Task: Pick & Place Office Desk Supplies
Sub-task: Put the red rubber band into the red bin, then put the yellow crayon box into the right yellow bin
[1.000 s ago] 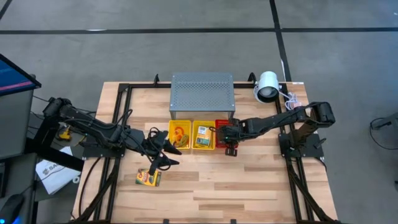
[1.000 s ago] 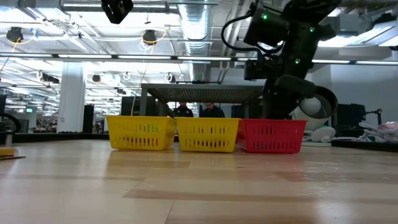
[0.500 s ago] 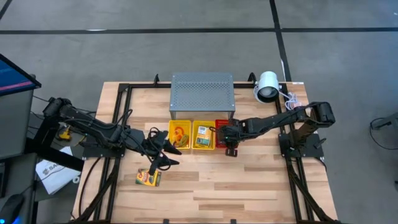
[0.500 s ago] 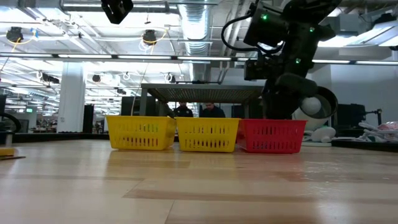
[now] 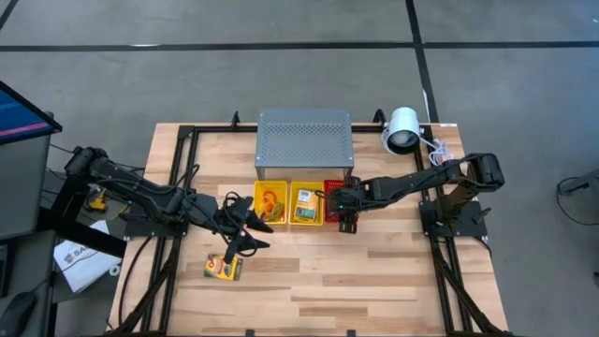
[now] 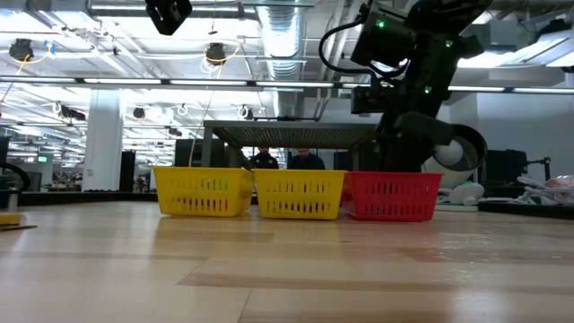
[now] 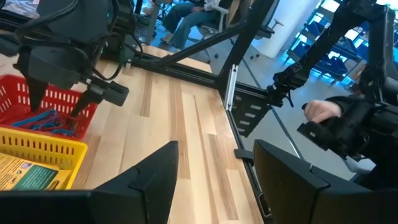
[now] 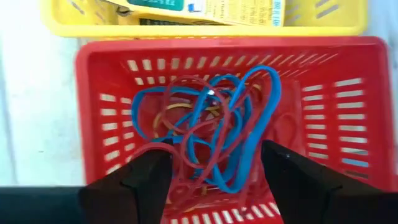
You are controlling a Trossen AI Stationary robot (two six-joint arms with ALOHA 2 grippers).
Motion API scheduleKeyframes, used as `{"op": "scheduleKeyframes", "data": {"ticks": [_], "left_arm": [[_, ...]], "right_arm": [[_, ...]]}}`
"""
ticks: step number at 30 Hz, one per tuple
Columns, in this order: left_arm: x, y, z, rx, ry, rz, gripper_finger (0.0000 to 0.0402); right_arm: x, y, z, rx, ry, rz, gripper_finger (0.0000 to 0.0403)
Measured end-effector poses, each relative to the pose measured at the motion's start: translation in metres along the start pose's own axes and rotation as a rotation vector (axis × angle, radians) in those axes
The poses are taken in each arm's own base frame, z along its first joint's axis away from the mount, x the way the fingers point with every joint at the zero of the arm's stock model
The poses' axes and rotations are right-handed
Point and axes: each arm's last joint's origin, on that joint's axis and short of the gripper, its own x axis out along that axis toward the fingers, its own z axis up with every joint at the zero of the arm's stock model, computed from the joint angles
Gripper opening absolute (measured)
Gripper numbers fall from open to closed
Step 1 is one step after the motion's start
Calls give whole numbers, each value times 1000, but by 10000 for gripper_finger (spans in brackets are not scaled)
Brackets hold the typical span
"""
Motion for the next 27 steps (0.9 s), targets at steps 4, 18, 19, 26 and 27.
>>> {"op": "scheduleKeyframes", "data": {"ticks": [4,18,19,26,27], "left_arm": [[0,1,-3,4,27,12,204],[0,2,-4,4,45,20,204],[0,2,-4,4,46,20,204],[-1,5,-12,13,123,55,204],[-1,6,-13,12,134,60,204]], "right_arm": [[-7,-3,4,-32,24,-59,234],[-33,-11,19,-111,122,-99,235],[-35,-11,20,-112,130,-99,235],[-48,-8,34,-107,81,-91,235],[-51,-7,36,-109,68,-88,235]]}}
